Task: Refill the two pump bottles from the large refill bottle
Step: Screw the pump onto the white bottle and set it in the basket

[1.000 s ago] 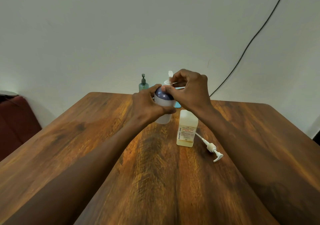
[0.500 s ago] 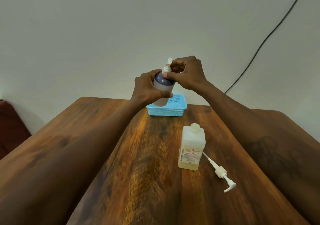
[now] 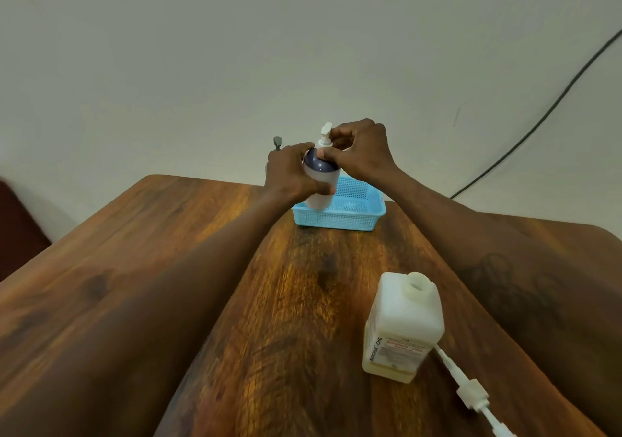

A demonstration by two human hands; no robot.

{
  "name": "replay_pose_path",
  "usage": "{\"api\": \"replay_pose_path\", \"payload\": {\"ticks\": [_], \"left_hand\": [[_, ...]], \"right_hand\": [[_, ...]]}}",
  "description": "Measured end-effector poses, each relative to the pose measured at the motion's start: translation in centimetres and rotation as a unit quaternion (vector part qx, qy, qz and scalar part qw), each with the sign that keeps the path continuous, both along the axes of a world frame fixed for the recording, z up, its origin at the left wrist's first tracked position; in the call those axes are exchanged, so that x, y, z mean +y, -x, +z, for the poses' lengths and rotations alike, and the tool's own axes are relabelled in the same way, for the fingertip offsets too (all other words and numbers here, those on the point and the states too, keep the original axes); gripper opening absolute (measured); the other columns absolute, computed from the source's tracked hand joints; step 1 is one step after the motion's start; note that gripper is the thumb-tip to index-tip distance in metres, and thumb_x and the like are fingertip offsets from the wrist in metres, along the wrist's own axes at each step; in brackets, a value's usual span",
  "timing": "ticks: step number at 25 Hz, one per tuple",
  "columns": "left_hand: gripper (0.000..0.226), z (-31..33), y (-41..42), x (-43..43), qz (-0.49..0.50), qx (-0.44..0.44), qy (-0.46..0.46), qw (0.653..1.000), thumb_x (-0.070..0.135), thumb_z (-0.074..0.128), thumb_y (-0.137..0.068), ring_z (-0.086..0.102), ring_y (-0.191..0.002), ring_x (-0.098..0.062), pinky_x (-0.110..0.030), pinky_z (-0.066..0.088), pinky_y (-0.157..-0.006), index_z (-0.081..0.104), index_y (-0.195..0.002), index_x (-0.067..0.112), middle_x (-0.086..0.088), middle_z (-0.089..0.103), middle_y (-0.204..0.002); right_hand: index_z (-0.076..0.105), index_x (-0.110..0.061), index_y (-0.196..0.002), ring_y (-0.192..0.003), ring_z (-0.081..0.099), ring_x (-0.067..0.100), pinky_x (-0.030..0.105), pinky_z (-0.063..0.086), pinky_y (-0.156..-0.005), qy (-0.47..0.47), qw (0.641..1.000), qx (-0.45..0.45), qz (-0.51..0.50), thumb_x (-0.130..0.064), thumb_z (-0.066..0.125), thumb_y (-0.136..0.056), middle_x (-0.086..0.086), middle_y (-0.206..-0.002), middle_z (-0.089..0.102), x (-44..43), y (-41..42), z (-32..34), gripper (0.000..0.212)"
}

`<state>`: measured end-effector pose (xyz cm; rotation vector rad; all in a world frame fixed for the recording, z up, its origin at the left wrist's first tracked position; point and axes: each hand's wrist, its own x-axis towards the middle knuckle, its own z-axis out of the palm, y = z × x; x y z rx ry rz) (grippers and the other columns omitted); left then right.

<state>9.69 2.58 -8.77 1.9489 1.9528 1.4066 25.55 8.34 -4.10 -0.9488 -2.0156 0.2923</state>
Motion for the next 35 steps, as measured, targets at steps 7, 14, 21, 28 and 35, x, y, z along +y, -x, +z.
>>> {"api": "replay_pose_path", "payload": {"ticks": [7, 14, 21, 28, 35], "left_hand": [[0.077, -1.5, 0.4, 2.2, 0.013, -0.022, -0.012, 1.000, 0.063, 0.085, -0.046, 0.069, -0.082, -0.008, -0.030, 0.058, -0.080, 0.073, -0.112, 0.024, 0.008, 0.075, -0.095], [0.070, -3.8, 1.5, 2.5, 0.005, -0.008, 0.014, 1.000, 0.049, 0.095, -0.046, 0.067, -0.084, -0.010, -0.033, 0.058, -0.080, 0.074, -0.106, 0.018, 0.006, 0.074, -0.093], [0.083, -5.6, 3.1, 2.7, -0.016, 0.025, 0.029, 0.999, 0.051, 0.095, -0.056, 0.068, -0.101, -0.016, -0.024, 0.054, -0.082, 0.069, -0.124, 0.012, -0.003, 0.074, -0.114], [0.070, -5.1, 3.6, 2.1, 0.079, -0.090, -0.127, 0.985, 0.078, 0.076, -0.067, 0.068, -0.073, -0.005, -0.022, 0.059, -0.067, 0.077, -0.096, 0.015, 0.007, 0.073, -0.082], [0.075, -5.6, 4.9, 4.5, 0.120, -0.214, -0.005, 0.969, 0.041, 0.070, -0.086, 0.051, -0.132, -0.025, -0.049, 0.045, -0.111, 0.039, -0.151, 0.018, -0.006, 0.051, -0.149]], "right_hand": [[0.081, -0.016, -0.101, -0.081, 0.073, 0.005, 0.029, 0.063, -0.079, 0.020, 0.999, 0.008, -0.024, -0.037, 0.090, -0.071, -0.002, -0.091, 0.079, 2.6, 0.6, -0.5, 0.038], [0.081, -0.015, -0.098, -0.078, 0.073, 0.006, 0.034, 0.063, -0.079, 0.051, 0.998, -0.019, -0.010, -0.035, 0.092, -0.069, -0.002, -0.085, 0.078, 3.8, 1.7, -3.4, 0.037], [0.081, -0.014, -0.099, -0.077, 0.073, 0.004, 0.033, 0.064, -0.078, 0.072, 0.997, -0.018, 0.001, -0.038, 0.093, -0.067, -0.002, -0.086, 0.079, 4.1, 2.1, -5.0, 0.041], [0.079, -0.015, -0.106, -0.083, 0.073, 0.002, 0.025, 0.062, -0.081, 0.082, 0.996, -0.013, 0.044, -0.041, 0.093, -0.069, -0.003, -0.093, 0.078, 4.1, 1.6, -4.2, 0.048], [0.075, -0.015, -0.115, -0.093, 0.072, 0.004, 0.016, 0.058, -0.084, 0.047, 0.995, 0.024, 0.081, -0.041, 0.090, -0.074, -0.006, -0.105, 0.077, 3.2, 1.7, -3.1, 0.051]]}}
